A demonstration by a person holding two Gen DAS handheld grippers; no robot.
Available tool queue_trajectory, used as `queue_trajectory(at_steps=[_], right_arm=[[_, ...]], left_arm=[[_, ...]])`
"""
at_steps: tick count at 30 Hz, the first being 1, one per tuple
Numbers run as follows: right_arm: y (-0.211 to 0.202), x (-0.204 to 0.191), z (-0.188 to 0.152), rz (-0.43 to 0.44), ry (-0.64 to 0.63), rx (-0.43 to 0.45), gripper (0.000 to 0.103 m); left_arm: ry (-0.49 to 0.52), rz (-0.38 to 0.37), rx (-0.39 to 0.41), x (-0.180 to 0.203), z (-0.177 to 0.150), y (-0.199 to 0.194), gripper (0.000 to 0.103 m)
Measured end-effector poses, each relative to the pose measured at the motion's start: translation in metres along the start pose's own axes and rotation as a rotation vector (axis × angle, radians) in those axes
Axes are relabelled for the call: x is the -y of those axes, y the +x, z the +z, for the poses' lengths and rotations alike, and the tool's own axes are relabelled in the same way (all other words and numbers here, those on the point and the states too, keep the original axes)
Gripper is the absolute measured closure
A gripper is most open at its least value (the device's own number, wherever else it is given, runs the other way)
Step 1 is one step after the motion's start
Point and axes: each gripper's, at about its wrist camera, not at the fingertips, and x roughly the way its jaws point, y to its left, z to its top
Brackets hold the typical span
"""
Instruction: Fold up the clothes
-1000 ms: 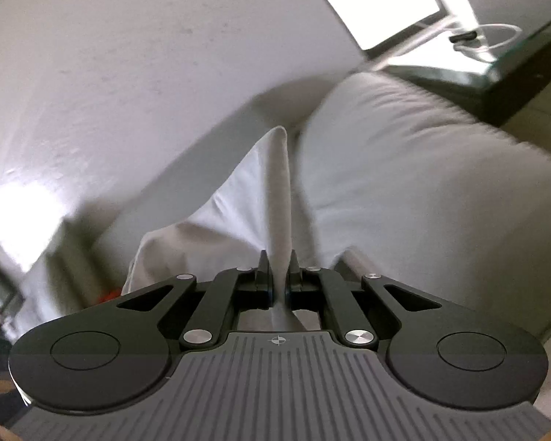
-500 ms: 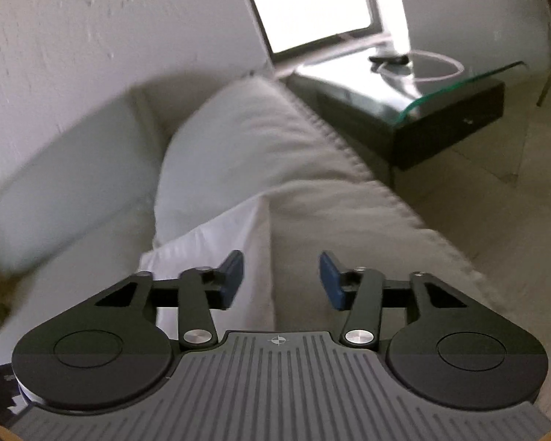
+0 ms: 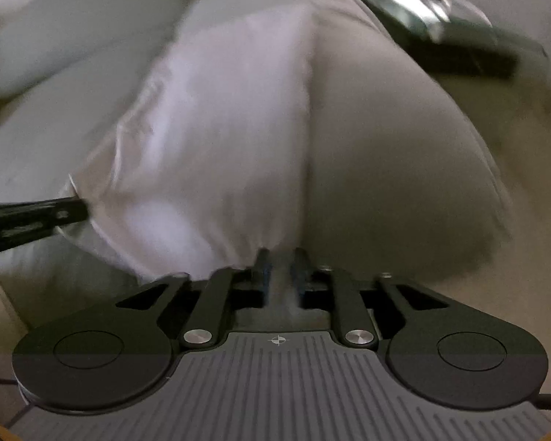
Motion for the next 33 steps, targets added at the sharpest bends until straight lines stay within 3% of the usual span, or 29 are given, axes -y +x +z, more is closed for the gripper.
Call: queue_trajectory(at_steps=[2, 3, 4, 6, 9, 12, 19, 23, 28, 33], right_arm=[[-0.025, 0.002, -0.002, 0.040, 0.049, -0.001, 0.076], [-0.038, 0.003, -0.002, 0.063, 0.072, 0.003, 0.068], [-0.053, 0.001, -0.001, 0.088, 0.079, 0.018, 0.051], [-0.085, -0.005, 0.003, 0.137, 0.082, 0.053, 0.036], [-0.127, -0.018, 0.010, 0.186, 0.029, 0.103, 0.032], [-0.164, -0.030, 0.008, 0.203, -0.028, 0.121, 0.026], [-0.231, -0.039, 0.000, 0.223, -0.126, 0.074, 0.025], [-0.274, -0.039, -0.015, 0.192, -0.184, 0.101, 0.021], [-0.296, -0.038, -0.024, 0.132, -0.223, 0.117, 0.021], [-0.299, -0.033, -0.027, 0.127, -0.210, 0.120, 0.021]], left_arm=[[-0.013, -0.002, -0.006, 0.000, -0.007, -0.027, 0.079], [-0.007, 0.002, -0.003, 0.004, -0.009, -0.040, 0.070], [0.007, 0.012, 0.006, 0.009, -0.008, -0.052, 0.065], [0.027, 0.029, 0.038, 0.017, -0.004, -0.078, 0.049], [0.031, 0.055, 0.111, 0.028, -0.001, -0.122, 0.024], [0.011, 0.067, 0.132, 0.034, -0.001, -0.149, 0.020], [0.006, 0.025, 0.147, 0.057, -0.014, -0.209, 0.010], [-0.004, 0.007, 0.174, 0.067, -0.021, -0.230, 0.005], [0.025, -0.001, 0.189, 0.078, -0.022, -0.238, 0.005], [0.029, -0.005, 0.183, 0.080, -0.024, -0.237, 0.005]])
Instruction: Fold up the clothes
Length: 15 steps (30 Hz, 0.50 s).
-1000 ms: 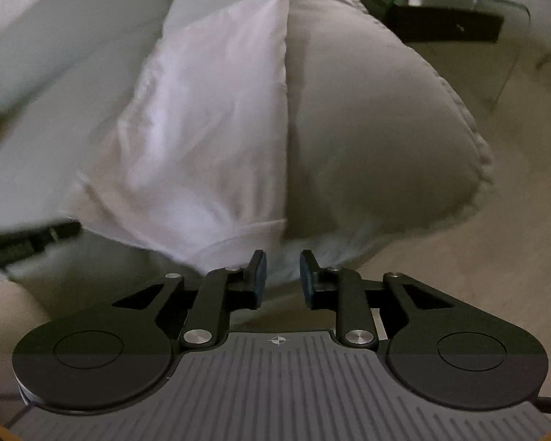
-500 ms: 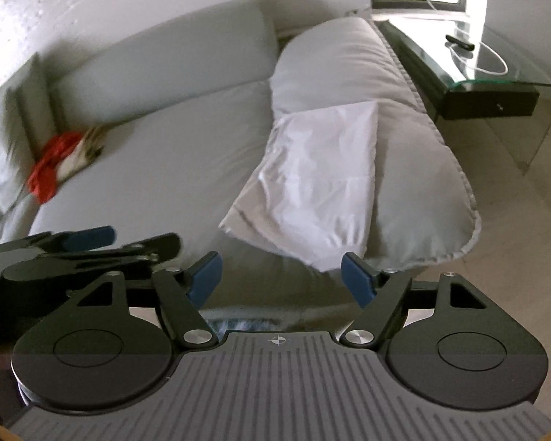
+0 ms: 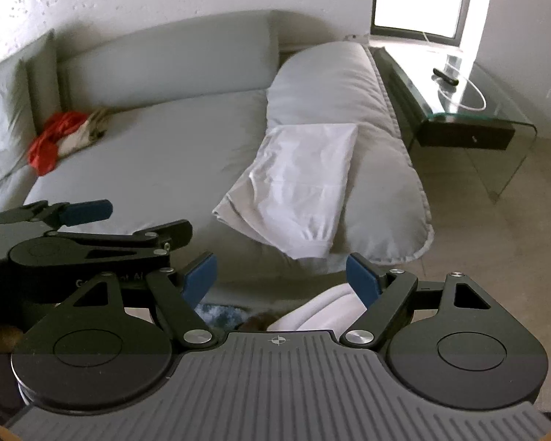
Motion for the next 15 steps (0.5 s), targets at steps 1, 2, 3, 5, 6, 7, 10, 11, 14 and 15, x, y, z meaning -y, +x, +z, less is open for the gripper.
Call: queue_trajectory(at_steps=[1, 2, 3, 5, 6, 7, 10, 11, 14, 15], right_arm=[[0.001, 0.001, 0.000, 0.001, -0.002, -0.001, 0.021], [0.002, 0.001, -0.001, 0.001, -0.005, -0.002, 0.021], [0.002, 0.001, -0.001, 0.001, -0.009, 0.001, 0.021], [0.002, 0.000, -0.003, -0.005, -0.015, 0.004, 0.021], [0.002, -0.001, -0.003, -0.008, -0.017, 0.005, 0.021], [0.002, -0.001, -0.003, -0.011, -0.019, 0.006, 0.021], [0.003, -0.001, -0.004, -0.012, -0.018, 0.001, 0.021], [0.004, 0.000, -0.004, -0.011, -0.017, 0.000, 0.021], [0.005, 0.002, -0.004, -0.012, -0.015, -0.006, 0.021], [0.006, 0.002, -0.005, -0.012, -0.014, -0.007, 0.021]], left_arm=[[0.001, -0.002, -0.003, 0.000, 0.000, 0.001, 0.005], [0.002, -0.003, -0.005, 0.000, -0.001, 0.001, 0.005], [0.003, -0.005, -0.008, 0.000, -0.001, 0.002, 0.005], [0.004, -0.007, -0.013, 0.000, -0.002, 0.003, 0.005], [0.002, -0.008, -0.016, 0.000, -0.002, 0.004, 0.005], [0.000, -0.009, -0.021, 0.000, -0.002, 0.005, 0.005], [0.005, -0.011, -0.025, 0.002, -0.002, 0.006, 0.005], [0.006, -0.012, -0.026, 0.002, -0.002, 0.007, 0.005], [0.005, -0.013, -0.033, 0.004, -0.002, 0.011, 0.005], [0.005, -0.014, -0.036, 0.004, -0.002, 0.012, 0.005]])
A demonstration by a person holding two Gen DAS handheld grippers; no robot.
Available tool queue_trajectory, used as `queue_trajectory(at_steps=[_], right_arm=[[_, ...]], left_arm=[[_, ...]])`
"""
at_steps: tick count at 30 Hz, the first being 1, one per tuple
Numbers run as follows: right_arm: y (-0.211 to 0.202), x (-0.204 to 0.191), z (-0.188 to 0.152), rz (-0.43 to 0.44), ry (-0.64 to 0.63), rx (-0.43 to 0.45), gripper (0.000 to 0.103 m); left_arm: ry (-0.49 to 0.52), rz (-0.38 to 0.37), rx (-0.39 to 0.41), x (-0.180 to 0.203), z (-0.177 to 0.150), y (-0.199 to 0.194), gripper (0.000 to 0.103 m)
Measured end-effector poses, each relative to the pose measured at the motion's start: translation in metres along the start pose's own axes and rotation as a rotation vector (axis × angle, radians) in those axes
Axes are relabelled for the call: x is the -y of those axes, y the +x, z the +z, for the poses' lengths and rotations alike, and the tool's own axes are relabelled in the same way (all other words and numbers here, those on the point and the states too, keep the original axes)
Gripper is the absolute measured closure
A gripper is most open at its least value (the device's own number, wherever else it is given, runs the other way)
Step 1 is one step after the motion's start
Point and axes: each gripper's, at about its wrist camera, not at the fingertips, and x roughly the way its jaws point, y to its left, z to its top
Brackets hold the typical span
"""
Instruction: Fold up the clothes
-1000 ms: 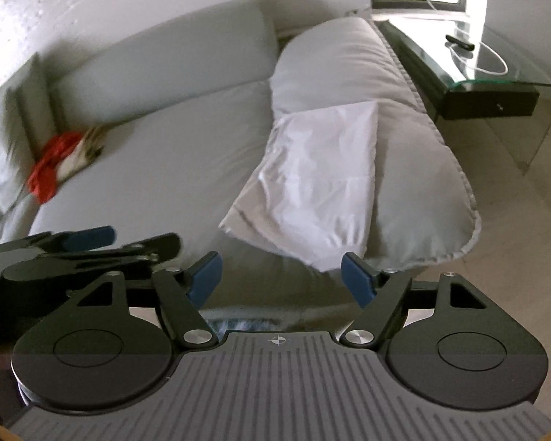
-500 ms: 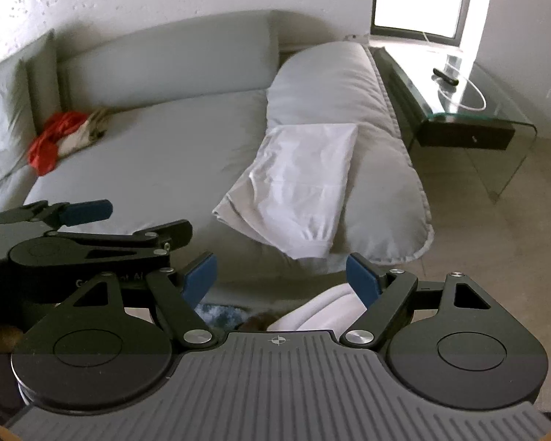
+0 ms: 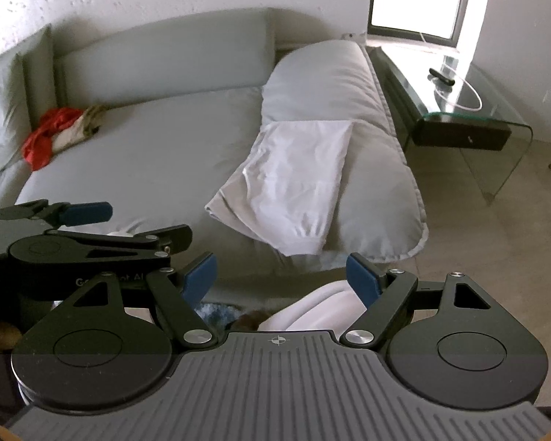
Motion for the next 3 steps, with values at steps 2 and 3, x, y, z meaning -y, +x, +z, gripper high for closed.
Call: queue_trajectory(at_steps=[2, 3], right_arm=[[0.0021, 0.0015, -0.0005, 0.000, 0.006, -0.004, 0.021], [0.0031, 0.0022, -0.0009, 0.001, 0.009, -0.005, 0.021]], left_arm=[[-0.001, -0.005, -0.004, -0.0005, -0.0001, 0.0023, 0.005], [-0.002, -0.008, -0.005, -0.0010, -0.0002, 0.0033, 0.005]])
